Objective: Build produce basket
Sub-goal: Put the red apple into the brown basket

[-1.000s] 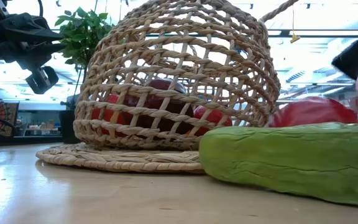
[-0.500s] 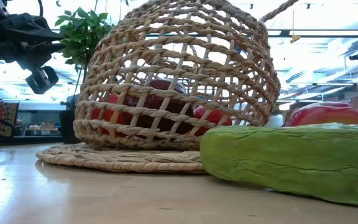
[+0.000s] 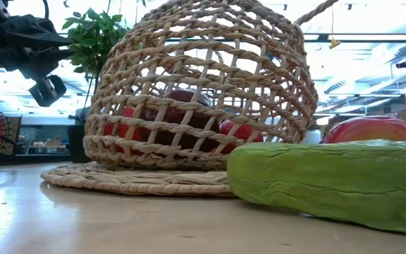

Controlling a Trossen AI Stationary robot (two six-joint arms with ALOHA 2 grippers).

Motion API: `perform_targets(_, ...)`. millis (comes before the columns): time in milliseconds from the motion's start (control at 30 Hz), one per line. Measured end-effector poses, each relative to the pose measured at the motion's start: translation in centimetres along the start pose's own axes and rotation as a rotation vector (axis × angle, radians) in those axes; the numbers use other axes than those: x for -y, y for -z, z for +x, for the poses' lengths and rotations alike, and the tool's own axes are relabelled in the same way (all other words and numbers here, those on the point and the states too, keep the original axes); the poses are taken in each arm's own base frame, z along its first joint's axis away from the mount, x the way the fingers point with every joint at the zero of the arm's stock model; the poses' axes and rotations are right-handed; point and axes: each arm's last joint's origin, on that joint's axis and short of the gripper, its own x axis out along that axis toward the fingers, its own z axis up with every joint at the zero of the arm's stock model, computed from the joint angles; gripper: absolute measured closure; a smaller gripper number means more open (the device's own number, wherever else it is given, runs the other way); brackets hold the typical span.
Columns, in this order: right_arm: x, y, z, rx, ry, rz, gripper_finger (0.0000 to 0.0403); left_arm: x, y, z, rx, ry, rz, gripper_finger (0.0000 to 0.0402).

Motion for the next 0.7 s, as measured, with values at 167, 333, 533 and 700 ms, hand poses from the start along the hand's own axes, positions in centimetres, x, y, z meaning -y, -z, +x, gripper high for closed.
perform_targets(167, 2.7, -2.6, -1.0, -0.014, 0.111, -0.099, 0.005, 0.0, 0.0, 0.0, 0.0, 0.0, 0.0, 0.0344)
perform_targets(333, 4.6, -3.9, -1.6, -0.018, 0.145, -0.084, 0.005, 0.0, 0.0, 0.0, 0.0, 0.0, 0.001, 0.0339)
perform_targets(533, 5.9, -3.9, -1.5, -0.032, 0.147, -0.064, 0.005, 0.0, 0.0, 0.0, 0.0, 0.0, 0.0, 0.0342)
perform_targets(700, 7.0, -3.4, -1.2, -0.051, 0.113, 0.024, 0.005, 0.0, 0.0, 0.0, 0.0, 0.0, 0.001, 0.0343)
